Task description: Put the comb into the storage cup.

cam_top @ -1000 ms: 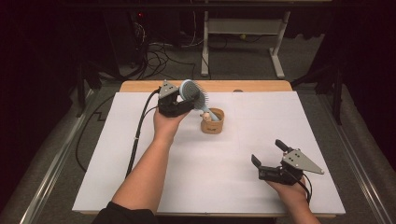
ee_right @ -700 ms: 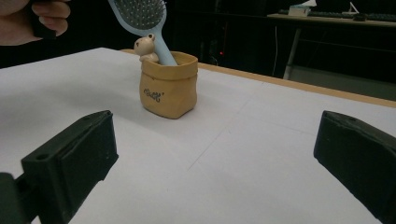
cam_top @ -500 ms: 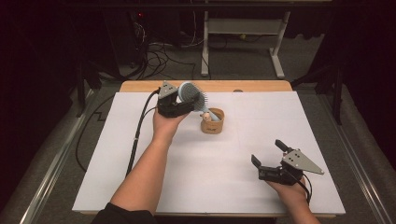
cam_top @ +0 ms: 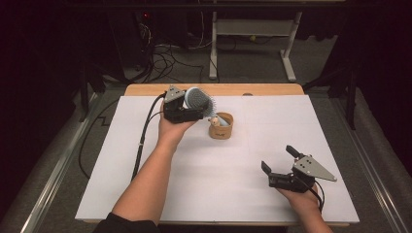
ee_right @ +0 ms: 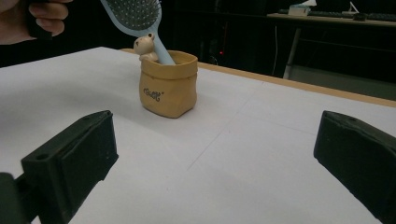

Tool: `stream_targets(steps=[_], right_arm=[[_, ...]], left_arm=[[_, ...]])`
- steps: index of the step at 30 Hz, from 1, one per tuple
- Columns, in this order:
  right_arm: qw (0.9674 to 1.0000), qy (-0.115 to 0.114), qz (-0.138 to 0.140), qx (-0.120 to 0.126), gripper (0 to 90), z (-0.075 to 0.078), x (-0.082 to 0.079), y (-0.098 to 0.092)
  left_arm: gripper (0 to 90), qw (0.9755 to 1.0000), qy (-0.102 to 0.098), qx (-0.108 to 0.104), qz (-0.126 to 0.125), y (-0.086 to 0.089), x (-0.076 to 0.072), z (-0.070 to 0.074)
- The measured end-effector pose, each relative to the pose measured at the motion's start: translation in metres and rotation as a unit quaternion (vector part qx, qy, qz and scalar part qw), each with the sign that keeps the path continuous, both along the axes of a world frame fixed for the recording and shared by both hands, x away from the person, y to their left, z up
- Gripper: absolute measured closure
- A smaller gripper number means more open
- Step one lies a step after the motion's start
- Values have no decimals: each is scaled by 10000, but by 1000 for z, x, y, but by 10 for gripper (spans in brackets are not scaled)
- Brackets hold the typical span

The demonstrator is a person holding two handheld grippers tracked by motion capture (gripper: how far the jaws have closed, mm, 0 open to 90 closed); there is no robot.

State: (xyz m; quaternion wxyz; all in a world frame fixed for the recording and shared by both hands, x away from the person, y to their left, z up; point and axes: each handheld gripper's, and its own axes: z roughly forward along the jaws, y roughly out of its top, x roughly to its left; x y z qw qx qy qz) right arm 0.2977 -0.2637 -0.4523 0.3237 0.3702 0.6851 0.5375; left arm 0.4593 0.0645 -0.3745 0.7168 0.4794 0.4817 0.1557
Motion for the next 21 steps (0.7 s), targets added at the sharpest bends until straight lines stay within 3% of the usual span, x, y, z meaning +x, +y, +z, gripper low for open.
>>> stream_targets(steps=[6,21], right_arm=[[10000,-9,-1,-5,0,0,0,1],[10000,-5,11,-33,0,0,0,2]], left_arm=[[4,9999,-111,-29,-21,0,-4,0],[4,9999,-22,-14,-145,7,-17,-10]])
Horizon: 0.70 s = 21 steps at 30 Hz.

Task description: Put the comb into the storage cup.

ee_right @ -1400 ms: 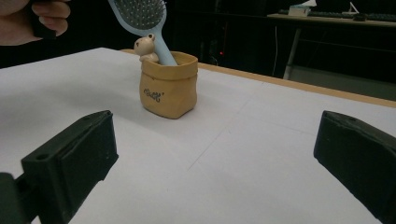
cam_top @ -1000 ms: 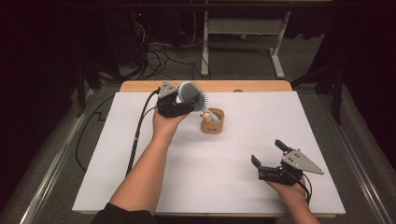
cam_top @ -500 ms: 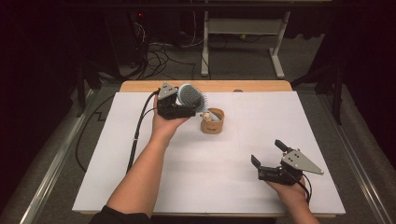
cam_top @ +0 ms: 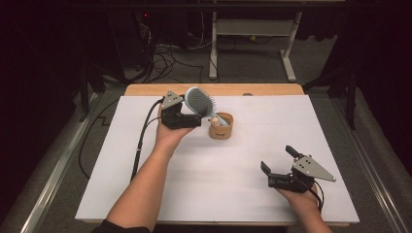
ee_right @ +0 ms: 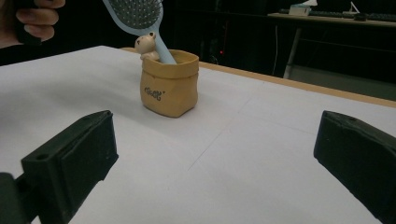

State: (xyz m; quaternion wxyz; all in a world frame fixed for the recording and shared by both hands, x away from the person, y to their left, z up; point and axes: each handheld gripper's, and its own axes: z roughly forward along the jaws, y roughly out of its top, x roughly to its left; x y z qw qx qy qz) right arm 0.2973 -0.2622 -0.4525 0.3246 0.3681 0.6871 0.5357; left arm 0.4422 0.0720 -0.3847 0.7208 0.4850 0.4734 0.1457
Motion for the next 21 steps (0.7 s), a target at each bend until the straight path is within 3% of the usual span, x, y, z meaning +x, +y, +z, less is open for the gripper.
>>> stream_targets(steps=[10,21], right_arm=[[10000,-1,2,-38,0,0,0,2],[10000,26,-6,-72,0,-1,-1,2]], left_arm=[[4,9998,83,-139,-92,15,-18,-21],[7,9999,18,-49,-162,41,-55,-47]])
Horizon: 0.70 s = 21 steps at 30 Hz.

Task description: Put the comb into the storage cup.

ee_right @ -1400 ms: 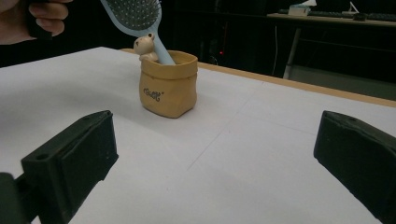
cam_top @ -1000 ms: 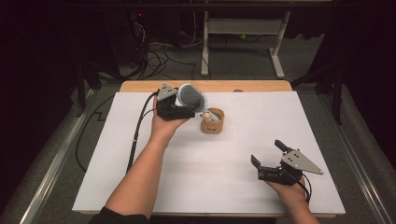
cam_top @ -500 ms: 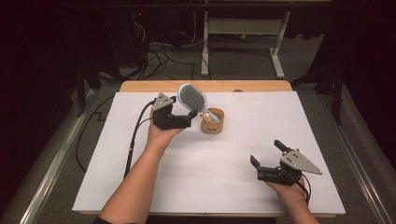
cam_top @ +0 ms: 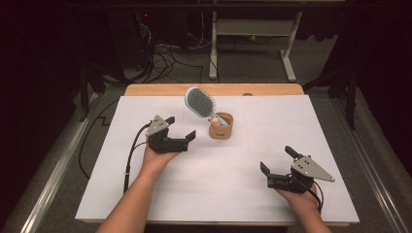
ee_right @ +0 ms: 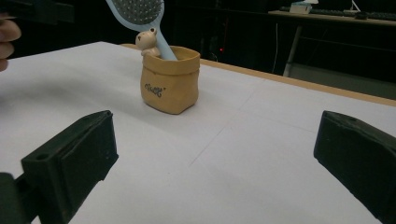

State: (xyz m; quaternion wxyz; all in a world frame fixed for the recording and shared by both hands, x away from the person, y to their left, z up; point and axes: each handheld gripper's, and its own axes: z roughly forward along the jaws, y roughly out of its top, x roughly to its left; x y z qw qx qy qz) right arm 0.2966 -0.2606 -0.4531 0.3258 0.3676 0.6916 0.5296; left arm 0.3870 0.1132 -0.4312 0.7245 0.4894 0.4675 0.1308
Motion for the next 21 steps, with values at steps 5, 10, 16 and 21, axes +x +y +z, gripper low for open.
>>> stream_targets(steps=[5,10,16,21], right_arm=[[10000,-7,-21,-4,0,0,-1,0],[10000,-9,-51,-13,0,1,-2,0],[9999,9,-107,9,0,2,-4,-3],[9999,-8,-113,91,0,4,-8,-7]], left_arm=[[7,10000,-58,13,46,19,-22,-7],[9,9999,-118,59,45,38,-50,-13],[4,9994,-200,201,174,65,-81,-19],[4,9987,-263,55,425,93,-101,-17]])
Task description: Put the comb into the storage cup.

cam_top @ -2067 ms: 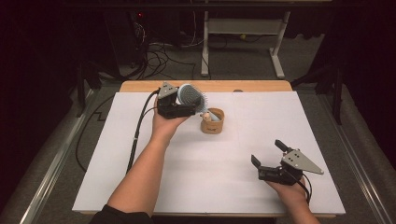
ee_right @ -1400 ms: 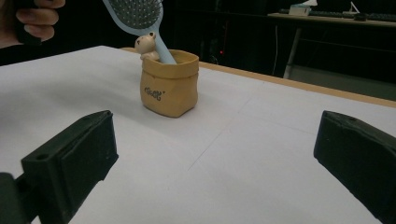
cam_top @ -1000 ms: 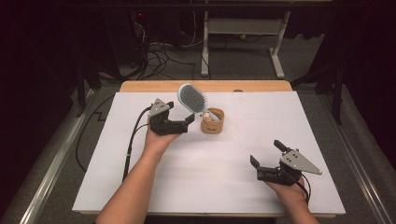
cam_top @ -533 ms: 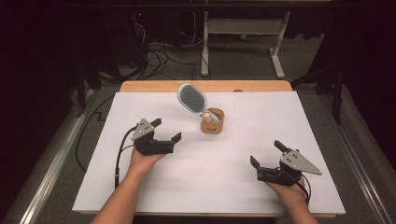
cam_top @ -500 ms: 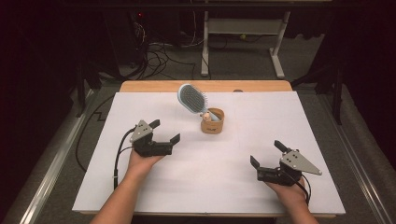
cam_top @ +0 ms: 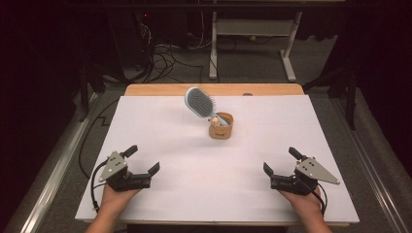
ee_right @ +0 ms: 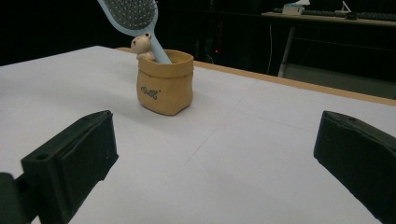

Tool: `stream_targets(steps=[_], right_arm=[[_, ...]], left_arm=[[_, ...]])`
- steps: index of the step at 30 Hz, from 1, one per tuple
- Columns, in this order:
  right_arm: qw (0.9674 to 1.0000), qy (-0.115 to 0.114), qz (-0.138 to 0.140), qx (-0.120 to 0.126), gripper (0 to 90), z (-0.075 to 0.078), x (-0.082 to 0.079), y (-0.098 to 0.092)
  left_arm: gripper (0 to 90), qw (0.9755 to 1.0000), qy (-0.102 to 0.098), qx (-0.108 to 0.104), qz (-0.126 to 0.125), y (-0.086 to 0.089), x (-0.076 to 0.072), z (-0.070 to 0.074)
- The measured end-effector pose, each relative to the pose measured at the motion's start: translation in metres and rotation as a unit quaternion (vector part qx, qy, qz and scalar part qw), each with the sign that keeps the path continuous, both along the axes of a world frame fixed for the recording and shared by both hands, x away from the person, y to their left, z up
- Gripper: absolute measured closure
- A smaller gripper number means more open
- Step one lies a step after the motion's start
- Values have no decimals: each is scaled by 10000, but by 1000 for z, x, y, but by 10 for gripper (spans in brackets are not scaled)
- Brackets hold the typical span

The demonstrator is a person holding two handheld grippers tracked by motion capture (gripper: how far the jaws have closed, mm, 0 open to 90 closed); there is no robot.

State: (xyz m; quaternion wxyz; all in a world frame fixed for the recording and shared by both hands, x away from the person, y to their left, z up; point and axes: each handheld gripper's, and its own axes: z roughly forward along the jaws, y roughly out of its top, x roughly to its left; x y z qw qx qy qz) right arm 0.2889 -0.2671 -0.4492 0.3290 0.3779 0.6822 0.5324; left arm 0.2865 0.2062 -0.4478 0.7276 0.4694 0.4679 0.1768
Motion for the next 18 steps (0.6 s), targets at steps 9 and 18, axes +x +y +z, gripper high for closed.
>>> stream_targets(steps=[9,18], right_arm=[[9999,16,-101,59,0,-1,-7,-7],[10000,2,-78,19,0,-2,-6,-5]], left_arm=[[4,9998,63,167,-98,4,-2,-7],[4,9992,30,346,-179,-2,-8,-7]])
